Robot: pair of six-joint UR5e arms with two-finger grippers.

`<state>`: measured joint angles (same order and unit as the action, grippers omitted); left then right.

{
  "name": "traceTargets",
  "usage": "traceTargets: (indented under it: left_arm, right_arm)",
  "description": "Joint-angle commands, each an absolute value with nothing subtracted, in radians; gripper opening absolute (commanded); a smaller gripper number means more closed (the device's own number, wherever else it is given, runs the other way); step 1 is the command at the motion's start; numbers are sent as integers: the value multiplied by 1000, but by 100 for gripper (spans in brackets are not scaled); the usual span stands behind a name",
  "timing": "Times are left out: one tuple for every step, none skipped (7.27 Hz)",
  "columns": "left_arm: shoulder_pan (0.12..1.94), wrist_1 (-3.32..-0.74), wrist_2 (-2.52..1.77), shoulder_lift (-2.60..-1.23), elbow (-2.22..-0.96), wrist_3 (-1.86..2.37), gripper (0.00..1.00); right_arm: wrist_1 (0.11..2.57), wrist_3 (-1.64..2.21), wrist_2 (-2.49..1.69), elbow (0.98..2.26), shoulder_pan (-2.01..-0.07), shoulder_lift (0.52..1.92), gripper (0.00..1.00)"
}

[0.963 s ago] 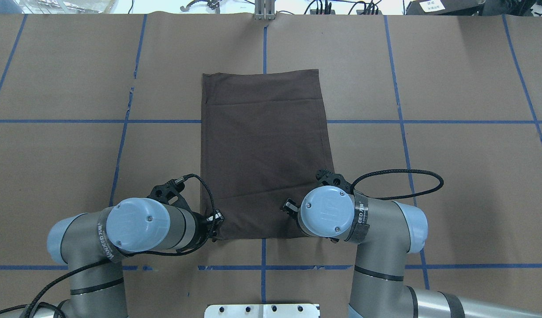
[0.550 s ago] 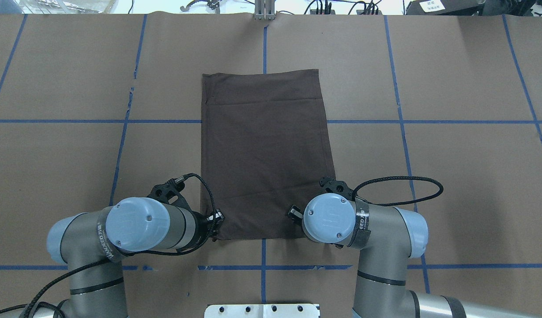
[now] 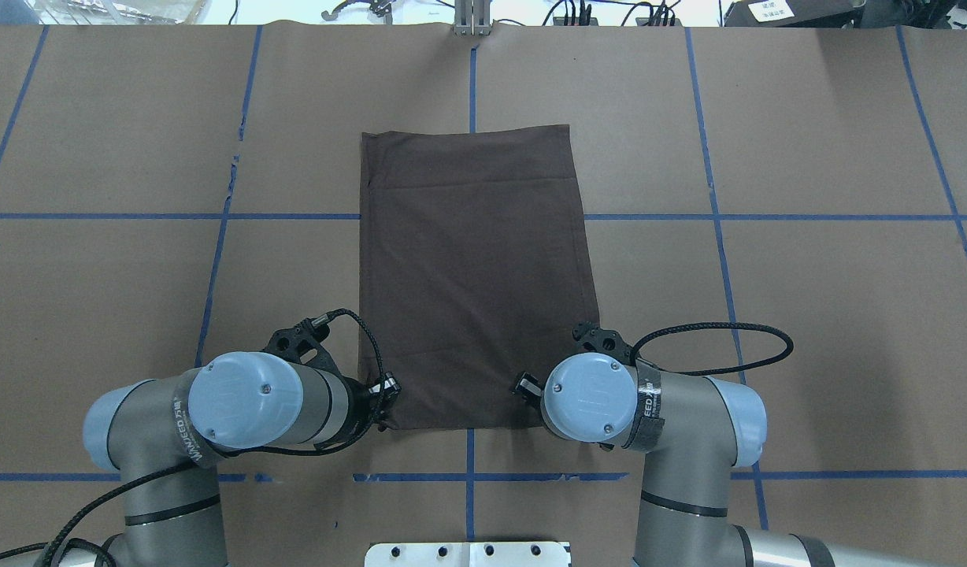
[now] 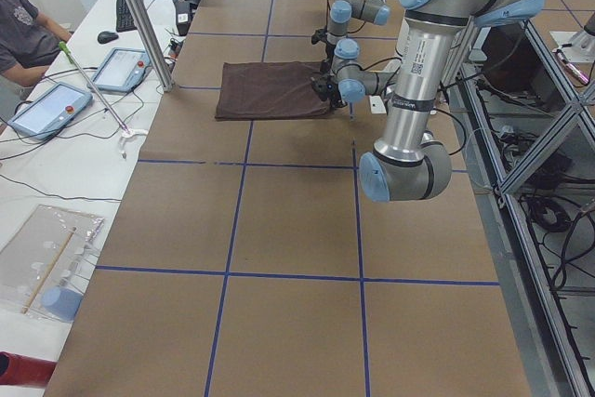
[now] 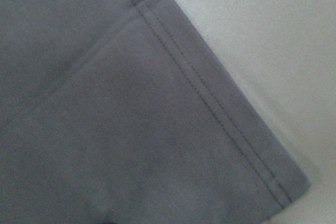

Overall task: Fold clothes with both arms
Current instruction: 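Hold both near corners of the brown shirt with both grippers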

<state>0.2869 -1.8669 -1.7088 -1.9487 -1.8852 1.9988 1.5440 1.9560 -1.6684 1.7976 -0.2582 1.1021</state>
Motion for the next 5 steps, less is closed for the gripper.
traceTargets:
  left_arm:
    - [287, -1867, -1709, -1948, -1885, 1999, 0]
    - [287, -1867, -1709, -1948, -1885, 1999, 0]
    - [287, -1867, -1709, -1948, -1885, 1999, 0]
    - [287, -1867, -1709, -1948, -1885, 1999, 0]
    - [287, -1867, -1709, -1948, -1885, 1999, 0]
  right_arm:
    - [1543, 1956, -1669, 1802, -256, 1097, 100]
    - [1543, 1956, -1669, 1812, -256, 1097, 100]
    - [1543, 1956, -1667, 1813, -256, 1098, 100]
    - [1543, 1956, -1667, 1813, -256, 1098, 99]
    - [1543, 1956, -1667, 1813, -256, 1101, 99]
